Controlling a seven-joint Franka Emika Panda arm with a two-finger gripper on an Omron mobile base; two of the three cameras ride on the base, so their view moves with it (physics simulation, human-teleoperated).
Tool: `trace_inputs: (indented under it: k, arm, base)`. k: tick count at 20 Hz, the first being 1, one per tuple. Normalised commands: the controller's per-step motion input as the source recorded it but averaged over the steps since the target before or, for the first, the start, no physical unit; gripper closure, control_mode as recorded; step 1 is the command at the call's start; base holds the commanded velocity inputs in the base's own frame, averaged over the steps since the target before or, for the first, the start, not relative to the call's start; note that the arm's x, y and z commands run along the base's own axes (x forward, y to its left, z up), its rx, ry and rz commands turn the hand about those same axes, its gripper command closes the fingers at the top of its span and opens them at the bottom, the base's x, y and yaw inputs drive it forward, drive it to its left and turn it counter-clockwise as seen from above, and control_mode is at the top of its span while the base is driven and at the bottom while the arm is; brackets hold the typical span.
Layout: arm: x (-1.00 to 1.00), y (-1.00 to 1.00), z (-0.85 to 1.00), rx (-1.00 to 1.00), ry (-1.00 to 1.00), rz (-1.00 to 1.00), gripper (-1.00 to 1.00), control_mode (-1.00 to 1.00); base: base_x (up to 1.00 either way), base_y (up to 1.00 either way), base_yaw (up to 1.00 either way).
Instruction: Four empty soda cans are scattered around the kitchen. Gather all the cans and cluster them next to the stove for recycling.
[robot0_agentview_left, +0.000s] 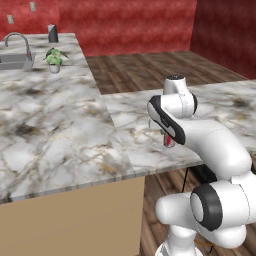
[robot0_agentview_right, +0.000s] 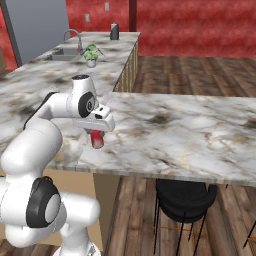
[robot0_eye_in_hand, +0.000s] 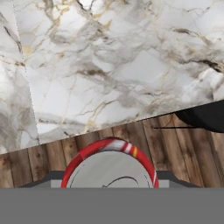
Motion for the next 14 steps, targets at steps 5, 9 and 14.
trace_inputs:
  k: [5, 9, 14]
  arm:
    - [-0.01, 0.00, -0.07, 0.00, -0.01, -0.06, 1.00, -1.00]
    - [0.00, 0.00, 0.00, 0.00, -0.02, 0.00, 1.00, -1.00]
    - [0.00, 0.00, 0.00, 0.00, 0.00, 0.00, 1.00, -1.00]
  base:
    - [0.00, 0.00, 0.00]
    - [0.00, 0.00, 0.00]
    - [0.00, 0.00, 0.00]
